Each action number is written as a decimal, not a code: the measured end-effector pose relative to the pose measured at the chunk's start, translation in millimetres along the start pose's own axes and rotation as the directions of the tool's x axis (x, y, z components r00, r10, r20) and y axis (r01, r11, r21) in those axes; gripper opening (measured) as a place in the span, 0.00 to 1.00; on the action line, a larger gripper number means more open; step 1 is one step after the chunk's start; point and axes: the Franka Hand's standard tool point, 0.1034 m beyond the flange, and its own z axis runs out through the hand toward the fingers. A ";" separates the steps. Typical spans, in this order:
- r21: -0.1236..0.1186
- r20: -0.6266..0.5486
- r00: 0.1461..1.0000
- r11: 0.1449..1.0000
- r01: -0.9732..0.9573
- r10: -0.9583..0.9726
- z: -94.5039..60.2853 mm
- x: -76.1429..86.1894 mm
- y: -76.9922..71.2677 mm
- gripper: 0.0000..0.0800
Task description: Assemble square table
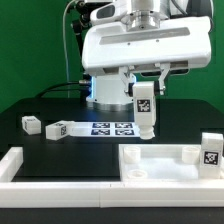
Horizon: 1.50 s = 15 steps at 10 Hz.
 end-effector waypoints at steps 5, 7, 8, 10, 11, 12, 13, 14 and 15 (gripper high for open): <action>-0.027 -0.017 0.998 0.998 0.060 -0.061 23.3 8.2 12.6 0.36; -0.030 -0.019 0.998 0.998 0.062 -0.062 33.9 11.6 12.1 0.36; -0.029 -0.014 0.998 0.997 0.066 -0.066 39.2 8.7 9.5 0.36; -0.031 -0.008 0.998 0.997 0.068 -0.069 43.6 5.4 9.3 0.36; -0.029 -0.002 0.997 0.997 0.073 -0.073 46.2 1.3 6.0 0.36; -0.030 0.004 0.997 0.997 0.076 -0.076 48.8 -2.7 5.6 0.36; -0.032 0.011 0.997 0.997 0.077 -0.077 51.2 -6.3 6.5 0.36; -0.034 0.016 0.997 0.996 0.078 -0.078 53.1 -9.2 7.3 0.36; -0.034 0.018 0.997 0.996 0.079 -0.078 53.9 -10.6 7.5 0.36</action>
Offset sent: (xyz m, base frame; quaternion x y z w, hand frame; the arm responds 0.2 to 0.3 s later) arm 0.0321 -0.0219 -0.0036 -0.0248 0.0330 -0.0580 0.9975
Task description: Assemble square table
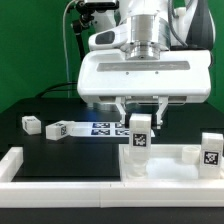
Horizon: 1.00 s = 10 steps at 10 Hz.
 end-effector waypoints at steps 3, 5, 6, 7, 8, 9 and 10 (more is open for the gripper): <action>-0.003 0.005 1.000 1.000 0.002 -0.002 2.4 -4.1 1.0 0.36; -0.005 0.011 1.000 1.000 0.003 -0.003 5.2 -7.9 1.9 0.36; -0.007 0.009 1.000 1.000 0.004 -0.004 6.0 -8.5 2.3 0.36; -0.008 0.012 1.000 1.000 0.005 -0.005 7.4 -10.5 2.9 0.36; -0.009 0.014 1.000 1.000 0.004 -0.004 8.2 -11.5 3.9 0.36; -0.009 0.015 1.000 1.000 0.004 -0.004 8.2 -11.5 3.7 0.37; -0.009 0.015 1.000 1.000 0.004 -0.004 8.2 -11.5 3.7 0.37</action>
Offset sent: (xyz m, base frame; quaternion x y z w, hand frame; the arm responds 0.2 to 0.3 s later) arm 0.0006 -0.0004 -0.0056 -0.0027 0.0069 -0.0001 1.0000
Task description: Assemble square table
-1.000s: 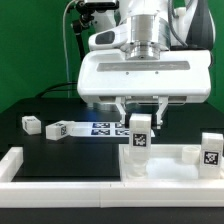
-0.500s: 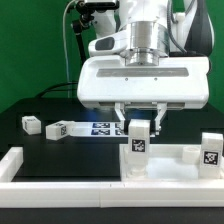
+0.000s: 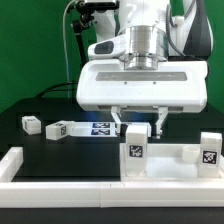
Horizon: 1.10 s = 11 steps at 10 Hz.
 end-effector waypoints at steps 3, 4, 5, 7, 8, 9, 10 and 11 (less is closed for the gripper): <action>0.000 0.000 1.000 1.000 0.000 0.000 0.0 0.0 0.0 0.78; 0.000 0.000 1.000 1.000 0.000 0.000 0.0 0.0 0.0 0.80; 0.000 0.000 1.000 1.000 0.000 0.000 0.0 0.0 0.0 0.80; 0.000 0.000 1.000 1.000 0.000 0.000 0.0 0.0 0.0 0.81; 0.000 0.000 1.000 1.000 0.000 0.000 0.0 0.0 0.0 0.81; 0.000 0.000 1.000 1.000 0.000 0.000 0.0 0.0 0.0 0.81; 0.000 0.005 1.000 1.000 0.000 0.000 0.1 -0.1 0.1 0.81; 0.002 0.027 1.000 1.000 -0.003 0.003 -0.2 2.0 1.4 0.81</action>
Offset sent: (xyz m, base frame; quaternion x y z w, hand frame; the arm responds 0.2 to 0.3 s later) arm 0.0000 0.0000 0.0000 0.0000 0.0000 0.0000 1.0000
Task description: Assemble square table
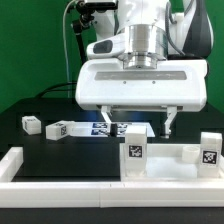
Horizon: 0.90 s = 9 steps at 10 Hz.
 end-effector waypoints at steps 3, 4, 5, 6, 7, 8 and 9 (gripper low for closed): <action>0.015 0.112 0.994 1.000 -0.002 0.000 -3.7 8.8 4.5 0.81; 0.031 0.251 0.968 0.999 -0.016 0.008 -4.6 7.5 0.6 0.81; 0.036 0.292 0.956 0.999 -0.026 0.014 -5.1 15.3 0.8 0.81; 0.042 0.391 0.920 0.998 -0.036 0.017 -4.7 7.8 1.1 0.81; 0.047 0.472 0.881 0.998 -0.046 0.018 -5.8 8.1 1.5 0.81; 0.049 0.526 0.851 0.998 -0.049 0.016 -5.5 10.0 1.7 0.81; 0.050 0.566 0.824 0.997 -0.053 0.015 -3.7 10.4 2.6 0.81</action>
Offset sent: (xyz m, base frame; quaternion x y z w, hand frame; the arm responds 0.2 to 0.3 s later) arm 0.0095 0.0077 0.0096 0.0281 -0.3136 0.0211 0.9489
